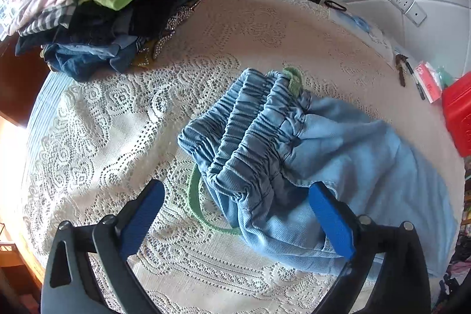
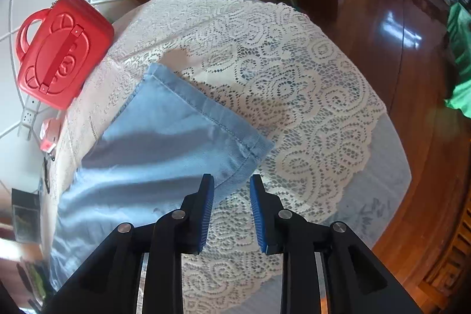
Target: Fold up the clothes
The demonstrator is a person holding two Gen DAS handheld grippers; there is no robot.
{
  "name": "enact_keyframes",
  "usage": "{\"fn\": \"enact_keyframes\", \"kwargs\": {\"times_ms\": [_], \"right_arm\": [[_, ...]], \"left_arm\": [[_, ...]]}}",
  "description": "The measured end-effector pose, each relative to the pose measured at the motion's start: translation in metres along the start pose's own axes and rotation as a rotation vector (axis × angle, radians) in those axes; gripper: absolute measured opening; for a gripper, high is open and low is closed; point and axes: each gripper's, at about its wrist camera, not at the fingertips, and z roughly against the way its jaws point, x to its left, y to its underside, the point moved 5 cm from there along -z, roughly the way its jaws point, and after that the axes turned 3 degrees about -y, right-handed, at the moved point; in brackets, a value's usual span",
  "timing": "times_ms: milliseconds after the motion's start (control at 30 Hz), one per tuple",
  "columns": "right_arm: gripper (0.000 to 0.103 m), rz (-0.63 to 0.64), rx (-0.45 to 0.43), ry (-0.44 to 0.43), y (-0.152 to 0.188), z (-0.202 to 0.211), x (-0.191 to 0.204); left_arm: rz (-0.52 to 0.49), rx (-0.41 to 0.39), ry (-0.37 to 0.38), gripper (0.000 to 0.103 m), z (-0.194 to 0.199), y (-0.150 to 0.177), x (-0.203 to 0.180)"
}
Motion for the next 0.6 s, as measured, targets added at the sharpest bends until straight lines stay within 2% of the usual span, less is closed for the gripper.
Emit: {"fn": "enact_keyframes", "kwargs": {"times_ms": [100,133,167,200,233,300,367,433,533,600], "right_arm": [[0.037,-0.006,0.019,-0.009,0.004,-0.011,0.004],[0.037,-0.009,0.023,-0.009,0.005,-0.013,0.005],[0.037,-0.011,0.028,-0.008,0.006,-0.014,0.005],[0.037,-0.012,0.030,-0.009,0.007,-0.015,0.005],[0.037,-0.014,0.027,-0.008,0.007,-0.014,0.005],[0.037,-0.019,0.015,-0.002,0.006,-0.011,0.004],[0.037,-0.034,-0.001,0.007,0.003,-0.006,-0.002],[0.038,-0.063,-0.009,0.006,0.001,-0.005,-0.009],[0.039,-0.101,-0.015,-0.017,-0.002,-0.008,-0.014],[0.045,-0.105,-0.014,-0.020,-0.004,-0.014,-0.013]], "left_arm": [[0.040,0.050,0.032,0.100,-0.028,0.005,-0.004],[0.043,0.060,0.026,0.091,-0.037,0.007,-0.006],[0.029,0.069,-0.006,0.058,-0.045,0.011,-0.009],[0.005,0.078,-0.052,0.043,-0.051,0.013,-0.011],[-0.016,0.068,-0.093,0.041,-0.052,0.014,-0.013],[-0.039,0.036,-0.162,0.041,-0.050,0.011,-0.013],[-0.041,0.028,-0.199,0.055,-0.050,0.009,-0.011],[-0.046,0.021,-0.235,0.063,-0.047,0.008,-0.009],[-0.038,0.023,-0.194,0.064,-0.035,0.011,-0.012],[-0.020,0.014,-0.156,0.064,-0.020,0.012,-0.013]]}}
